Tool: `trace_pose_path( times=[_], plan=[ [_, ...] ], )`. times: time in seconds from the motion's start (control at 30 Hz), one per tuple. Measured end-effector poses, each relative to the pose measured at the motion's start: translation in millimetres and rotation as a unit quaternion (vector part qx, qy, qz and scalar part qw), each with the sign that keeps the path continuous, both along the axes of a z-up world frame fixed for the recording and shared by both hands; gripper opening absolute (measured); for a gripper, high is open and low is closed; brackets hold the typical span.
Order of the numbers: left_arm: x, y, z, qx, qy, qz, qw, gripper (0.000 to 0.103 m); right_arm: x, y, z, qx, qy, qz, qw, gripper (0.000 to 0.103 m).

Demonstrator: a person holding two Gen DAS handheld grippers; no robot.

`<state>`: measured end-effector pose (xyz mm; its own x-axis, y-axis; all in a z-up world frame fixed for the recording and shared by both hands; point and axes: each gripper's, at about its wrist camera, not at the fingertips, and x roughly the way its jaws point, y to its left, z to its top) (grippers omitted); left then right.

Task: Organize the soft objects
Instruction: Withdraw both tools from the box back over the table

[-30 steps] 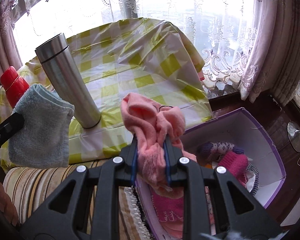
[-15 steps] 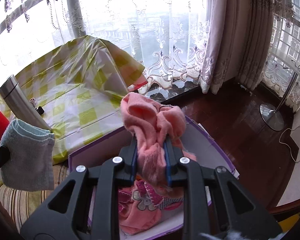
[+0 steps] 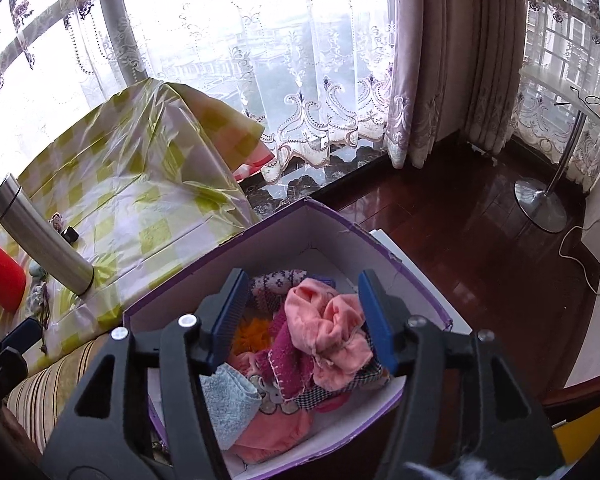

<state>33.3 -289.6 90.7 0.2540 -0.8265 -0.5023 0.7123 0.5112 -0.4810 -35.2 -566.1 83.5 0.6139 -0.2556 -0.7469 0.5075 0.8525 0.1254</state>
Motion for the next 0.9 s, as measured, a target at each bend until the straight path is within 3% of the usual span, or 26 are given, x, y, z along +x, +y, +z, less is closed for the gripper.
trace_pose_path(
  times=[0.27, 0.53, 0.7, 0.9],
  plan=[
    [21, 55, -10, 0.026, 0.002, 0.086, 0.9960, 0.061, 14, 28, -5, 0.000, 0.011, 0.044, 0.999, 0.064],
    [62, 123, -33, 0.122, 0.016, 0.228, 0.9659, 0.061, 31, 64, -8, -0.002, 0.020, 0.095, 0.995, 0.066],
    [81, 154, -43, 0.157, 0.026, 0.267, 0.9506, 0.061, 44, 86, -10, -0.004, 0.026, 0.123, 0.992, 0.067],
    [98, 173, -51, 0.182, 0.032, 0.283, 0.9411, 0.061, 58, 106, -12, -0.005, 0.033, 0.151, 0.988, 0.067]
  ],
)
